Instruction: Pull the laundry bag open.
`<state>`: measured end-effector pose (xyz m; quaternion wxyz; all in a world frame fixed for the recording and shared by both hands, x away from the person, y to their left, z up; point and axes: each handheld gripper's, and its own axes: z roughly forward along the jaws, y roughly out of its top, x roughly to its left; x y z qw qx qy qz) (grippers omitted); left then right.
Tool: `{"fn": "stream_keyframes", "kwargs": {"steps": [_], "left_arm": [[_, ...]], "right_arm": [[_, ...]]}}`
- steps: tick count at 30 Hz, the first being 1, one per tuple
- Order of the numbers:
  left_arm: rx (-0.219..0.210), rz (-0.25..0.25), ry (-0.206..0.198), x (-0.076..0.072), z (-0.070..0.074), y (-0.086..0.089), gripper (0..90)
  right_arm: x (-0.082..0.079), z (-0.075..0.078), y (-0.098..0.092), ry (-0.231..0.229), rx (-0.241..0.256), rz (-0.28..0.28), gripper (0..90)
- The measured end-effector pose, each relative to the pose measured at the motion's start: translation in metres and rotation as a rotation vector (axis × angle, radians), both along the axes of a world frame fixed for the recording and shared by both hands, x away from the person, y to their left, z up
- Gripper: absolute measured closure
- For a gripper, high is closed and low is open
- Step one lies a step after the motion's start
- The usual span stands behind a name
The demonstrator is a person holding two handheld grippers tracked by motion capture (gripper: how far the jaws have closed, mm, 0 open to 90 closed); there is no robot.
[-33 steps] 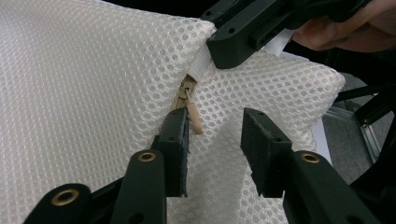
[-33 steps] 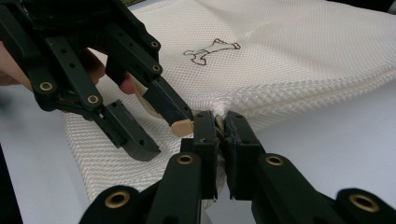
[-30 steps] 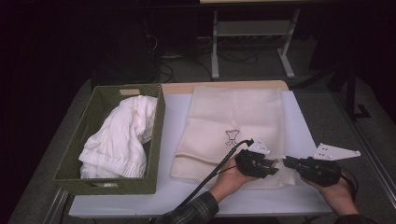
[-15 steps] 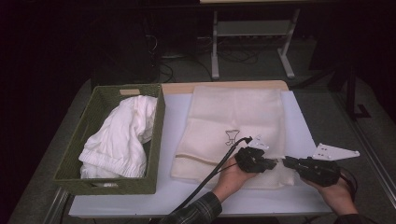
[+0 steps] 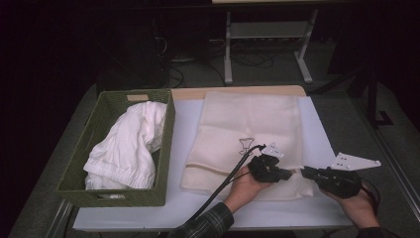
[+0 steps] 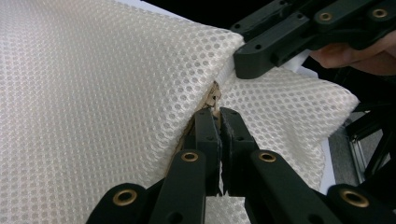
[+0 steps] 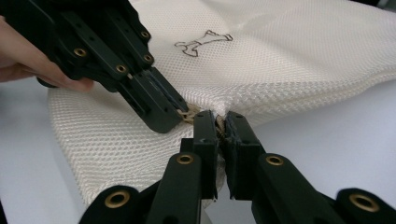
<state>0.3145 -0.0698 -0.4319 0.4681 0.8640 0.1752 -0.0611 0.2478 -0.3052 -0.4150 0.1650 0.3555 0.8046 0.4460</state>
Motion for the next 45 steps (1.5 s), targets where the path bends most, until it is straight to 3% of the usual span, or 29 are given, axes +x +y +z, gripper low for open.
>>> {"fn": "stream_keyframes", "kwargs": {"steps": [7, 20, 25, 30, 41, 43, 44, 45], "left_arm": [[0.013, -0.008, -0.002, -0.001, 0.000, 0.000, 87.0], [0.043, -0.006, 0.033, 0.003, -0.005, -0.004, 87.2], [0.050, -0.005, 0.037, 0.003, -0.006, -0.004, 87.2], [0.085, 0.003, 0.034, 0.001, -0.007, -0.008, 87.3], [0.099, 0.020, 0.070, 0.002, -0.014, -0.012, 87.3], [0.111, 0.024, 0.076, 0.002, -0.015, -0.013, 87.4], [0.142, 0.040, 0.050, 0.002, -0.016, -0.013, 87.4], [0.142, 0.048, 0.062, 0.004, -0.017, -0.010, 87.3]], "right_arm": [[-0.001, -0.001, 0.001, 0.011, -0.028, -0.017, 83.7], [-0.002, -0.002, 0.002, 0.045, -0.075, -0.042, 84.2], [-0.001, -0.003, 0.002, 0.052, -0.079, -0.040, 84.3], [-0.003, -0.005, 0.004, 0.066, -0.087, -0.052, 84.5], [-0.002, -0.011, 0.002, 0.121, -0.087, -0.076, 84.8], [-0.002, -0.012, 0.002, 0.121, -0.089, -0.076, 84.8], [-0.002, -0.013, 0.001, 0.123, -0.091, -0.082, 85.0], [-0.002, -0.012, -0.002, 0.116, -0.114, -0.117, 85.1]]}}
